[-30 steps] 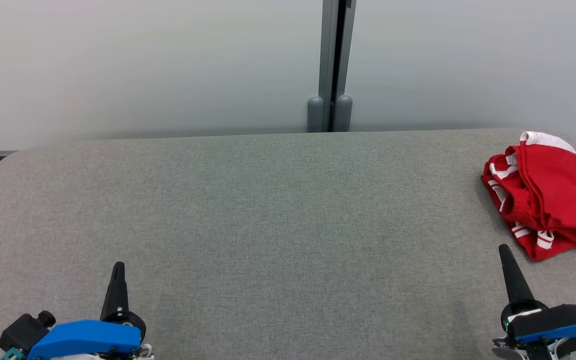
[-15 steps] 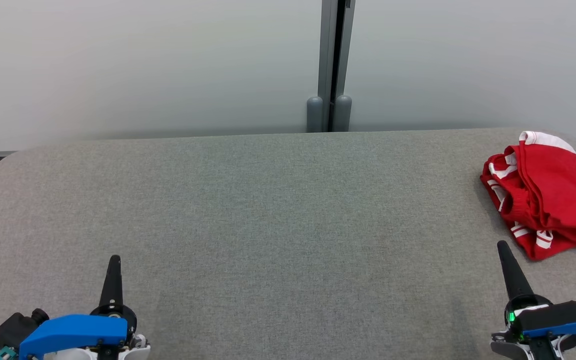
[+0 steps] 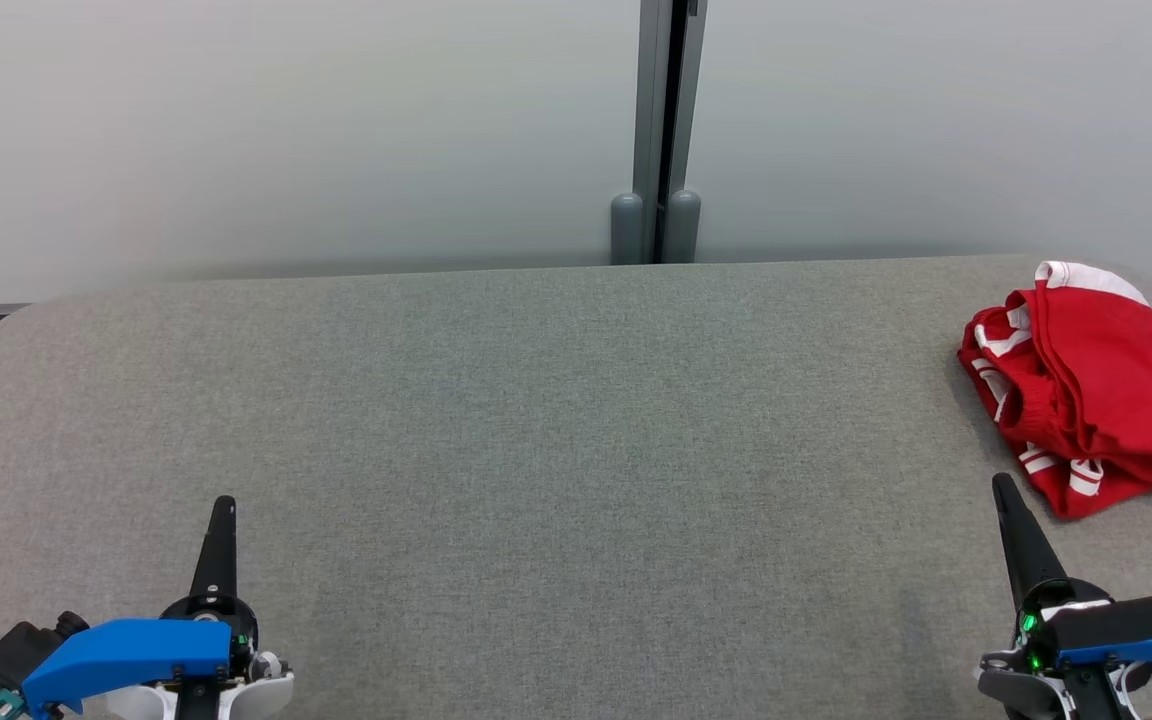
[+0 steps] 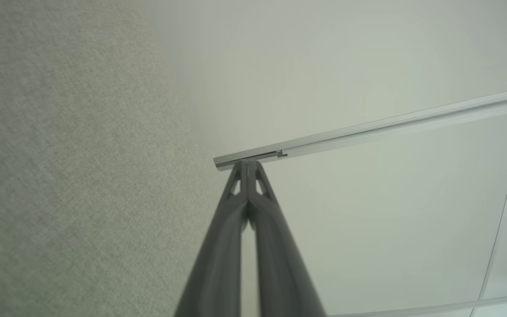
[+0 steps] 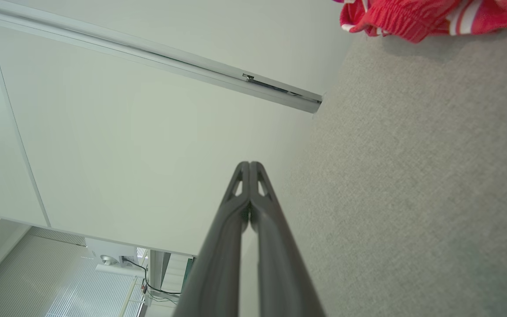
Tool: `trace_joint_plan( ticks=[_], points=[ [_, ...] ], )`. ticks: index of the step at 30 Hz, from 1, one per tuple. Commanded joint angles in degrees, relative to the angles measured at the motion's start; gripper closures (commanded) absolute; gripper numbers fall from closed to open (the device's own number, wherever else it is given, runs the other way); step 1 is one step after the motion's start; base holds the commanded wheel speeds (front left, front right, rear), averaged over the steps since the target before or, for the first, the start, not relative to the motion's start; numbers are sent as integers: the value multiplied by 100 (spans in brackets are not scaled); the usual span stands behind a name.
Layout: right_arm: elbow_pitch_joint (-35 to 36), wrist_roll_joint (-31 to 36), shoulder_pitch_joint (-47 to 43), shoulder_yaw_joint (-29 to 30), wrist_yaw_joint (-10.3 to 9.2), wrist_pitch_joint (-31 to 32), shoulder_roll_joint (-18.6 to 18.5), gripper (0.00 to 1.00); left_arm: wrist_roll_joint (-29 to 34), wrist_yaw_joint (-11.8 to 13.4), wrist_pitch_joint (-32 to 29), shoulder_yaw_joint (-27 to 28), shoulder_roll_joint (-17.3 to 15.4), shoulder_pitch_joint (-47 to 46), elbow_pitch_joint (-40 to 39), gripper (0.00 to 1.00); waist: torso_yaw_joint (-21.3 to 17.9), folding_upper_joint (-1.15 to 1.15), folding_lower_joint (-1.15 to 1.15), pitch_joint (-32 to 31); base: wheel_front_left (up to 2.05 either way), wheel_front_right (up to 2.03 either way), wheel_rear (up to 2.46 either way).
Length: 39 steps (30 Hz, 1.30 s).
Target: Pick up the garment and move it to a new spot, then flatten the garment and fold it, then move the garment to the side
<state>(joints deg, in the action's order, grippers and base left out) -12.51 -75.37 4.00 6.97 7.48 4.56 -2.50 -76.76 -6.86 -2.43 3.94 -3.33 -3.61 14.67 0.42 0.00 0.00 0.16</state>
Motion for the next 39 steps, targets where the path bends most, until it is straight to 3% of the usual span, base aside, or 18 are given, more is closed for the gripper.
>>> trace_joint_plan(
  ticks=[1,39],
  points=[
    [5,-166,111,-8,2,33,-50,100,-140,-33,-44,48,-1,-114,-49,100,-2,0,0,0,0,0,0],
    [-164,-1716,266,-45,2,208,-58,100,-1571,-87,-436,278,54,-299,-73,100,-42,0,0,2,0,0,0]
  ],
)
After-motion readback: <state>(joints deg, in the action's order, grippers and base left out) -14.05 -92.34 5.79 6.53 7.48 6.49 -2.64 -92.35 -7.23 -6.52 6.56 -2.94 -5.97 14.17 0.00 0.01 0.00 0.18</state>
